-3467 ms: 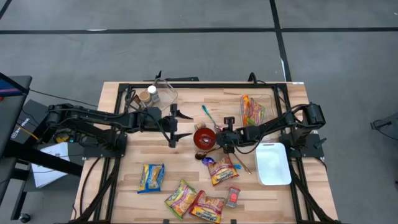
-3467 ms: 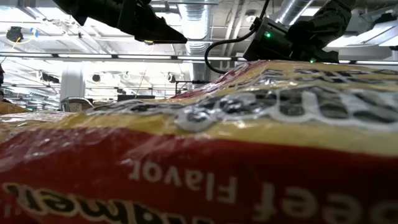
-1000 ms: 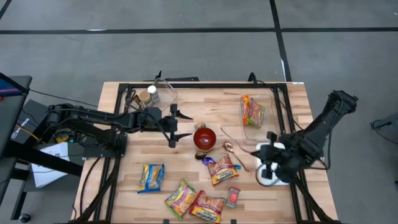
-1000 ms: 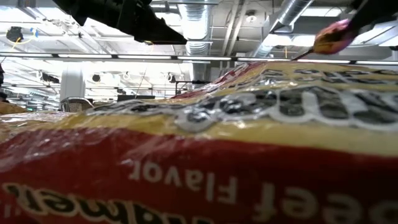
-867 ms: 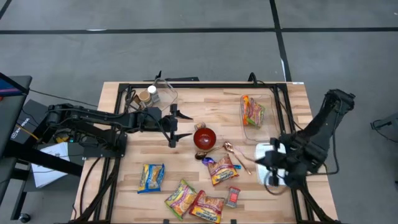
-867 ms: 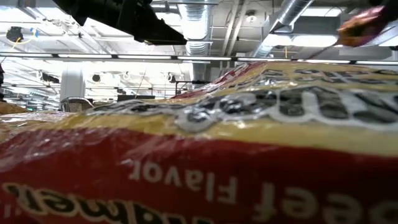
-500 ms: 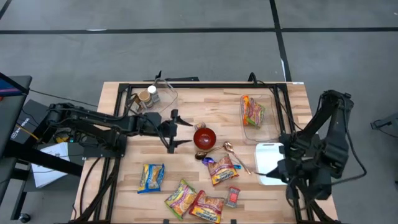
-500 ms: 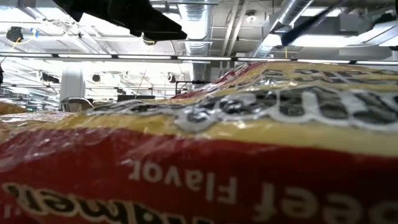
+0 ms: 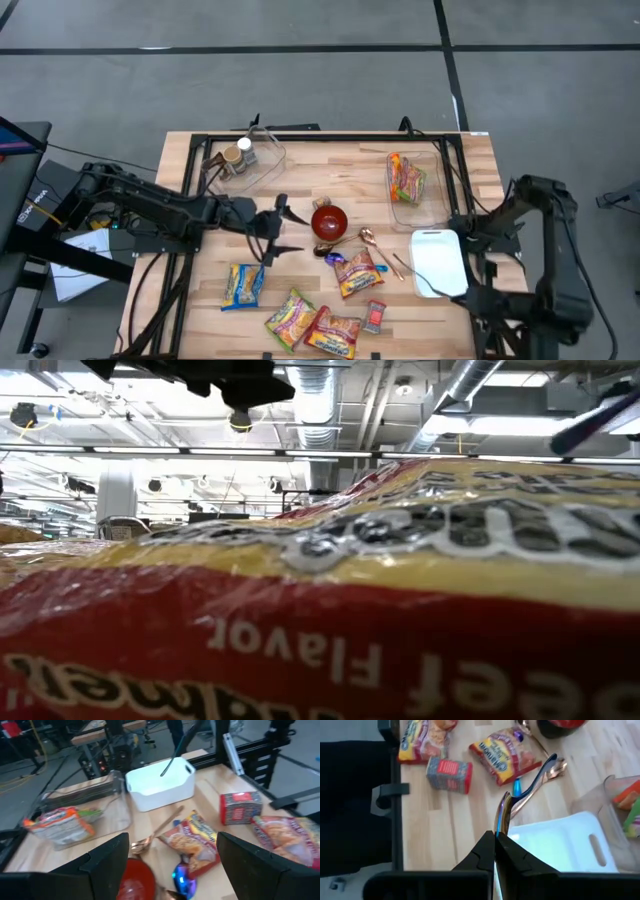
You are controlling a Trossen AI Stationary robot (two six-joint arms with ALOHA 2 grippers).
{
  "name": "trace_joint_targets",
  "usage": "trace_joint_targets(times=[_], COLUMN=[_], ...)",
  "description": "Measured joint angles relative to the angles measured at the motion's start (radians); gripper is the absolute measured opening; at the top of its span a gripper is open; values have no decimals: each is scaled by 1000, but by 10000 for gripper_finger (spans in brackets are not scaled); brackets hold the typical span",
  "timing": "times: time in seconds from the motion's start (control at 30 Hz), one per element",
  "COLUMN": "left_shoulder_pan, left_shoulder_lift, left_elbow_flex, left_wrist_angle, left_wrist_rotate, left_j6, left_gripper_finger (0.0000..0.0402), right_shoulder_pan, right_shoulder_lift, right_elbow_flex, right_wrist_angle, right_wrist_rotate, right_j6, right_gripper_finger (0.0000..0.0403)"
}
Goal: Pick & Place Food Item
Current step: Put the top blue spoon into the white bin
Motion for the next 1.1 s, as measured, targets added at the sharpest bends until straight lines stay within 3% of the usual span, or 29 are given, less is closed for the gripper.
trace_joint_targets(times=[0.3,0.67,1.1], left_shoulder_pan=[-16,-16,-16], left_shoulder_lift=[0,0,0], left_elbow_flex=[0,0,0], left_wrist_angle=[12,11,10], left_wrist_rotate=[-11,-13,-12], left_j6=[-10,-4,-3], left_gripper_finger=[296,296,296], right_shoulder_pan=[1,-55,2], right_shoulder_lift=[24,-35,-53], right_elbow_flex=[-39,-151,-176], right_wrist_angle=[1,-1,0], right_wrist_rotate=[-10,-114,-107], right_j6=[34,32,36], right_gripper_finger=[0,0,0])
